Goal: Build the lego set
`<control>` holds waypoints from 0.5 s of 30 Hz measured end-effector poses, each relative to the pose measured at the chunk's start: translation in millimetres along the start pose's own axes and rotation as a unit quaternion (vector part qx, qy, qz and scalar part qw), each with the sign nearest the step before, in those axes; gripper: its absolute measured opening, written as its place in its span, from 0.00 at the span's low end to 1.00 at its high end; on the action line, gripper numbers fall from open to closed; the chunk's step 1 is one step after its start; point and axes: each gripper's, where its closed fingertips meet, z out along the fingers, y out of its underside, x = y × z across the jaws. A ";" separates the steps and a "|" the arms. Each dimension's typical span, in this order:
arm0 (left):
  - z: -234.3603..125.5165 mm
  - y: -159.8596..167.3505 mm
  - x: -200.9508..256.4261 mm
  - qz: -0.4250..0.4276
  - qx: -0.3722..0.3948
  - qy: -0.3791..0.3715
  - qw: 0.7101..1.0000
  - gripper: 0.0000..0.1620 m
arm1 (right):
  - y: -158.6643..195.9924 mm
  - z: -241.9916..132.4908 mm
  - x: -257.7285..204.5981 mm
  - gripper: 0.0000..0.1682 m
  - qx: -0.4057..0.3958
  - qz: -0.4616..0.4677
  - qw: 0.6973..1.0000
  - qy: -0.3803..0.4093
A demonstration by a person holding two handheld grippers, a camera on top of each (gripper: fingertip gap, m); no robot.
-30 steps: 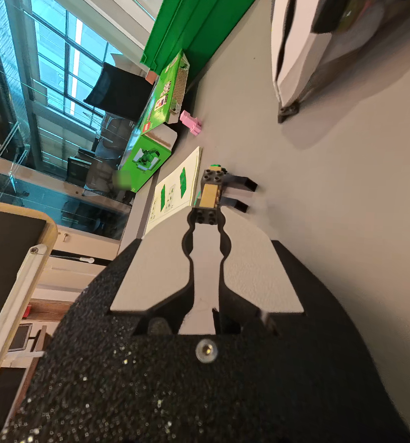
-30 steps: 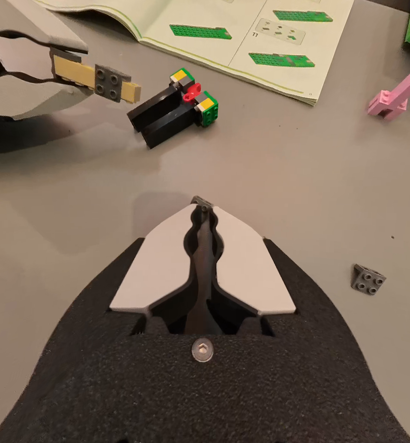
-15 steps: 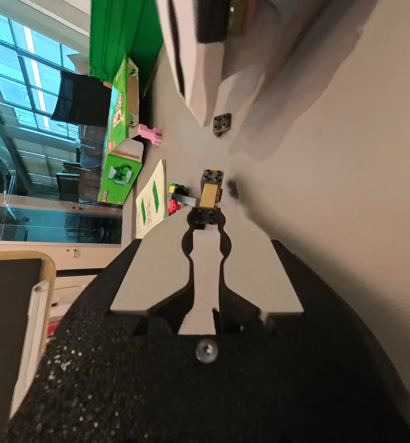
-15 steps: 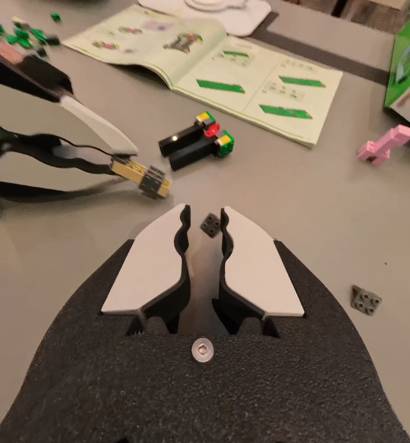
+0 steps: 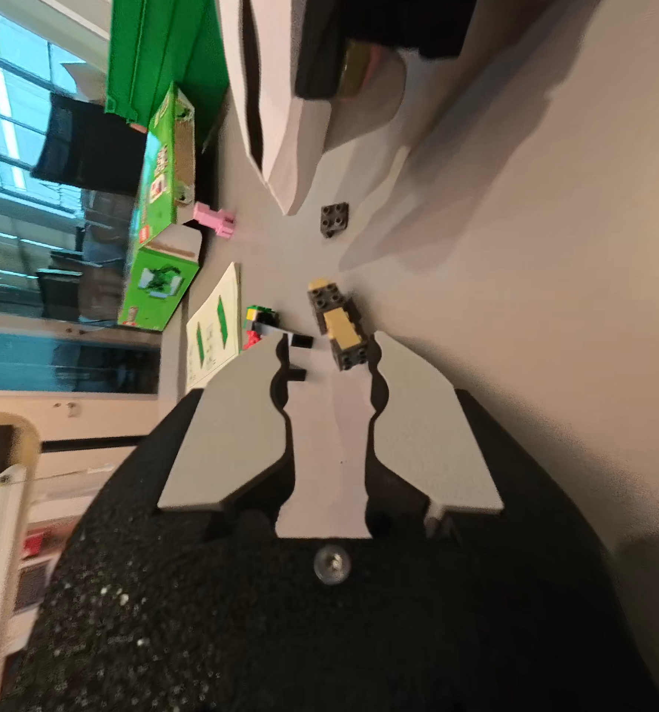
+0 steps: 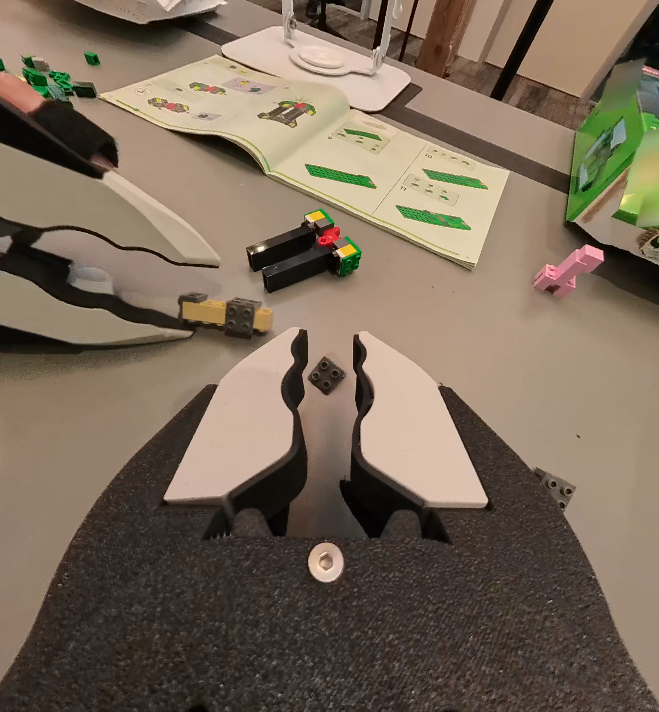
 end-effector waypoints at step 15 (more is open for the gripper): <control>-18.7 5.0 -17.7 -0.143 0.098 0.026 0.985 0.36 | -1.6 3.4 -39.8 0.28 -0.020 0.006 0.999 -0.037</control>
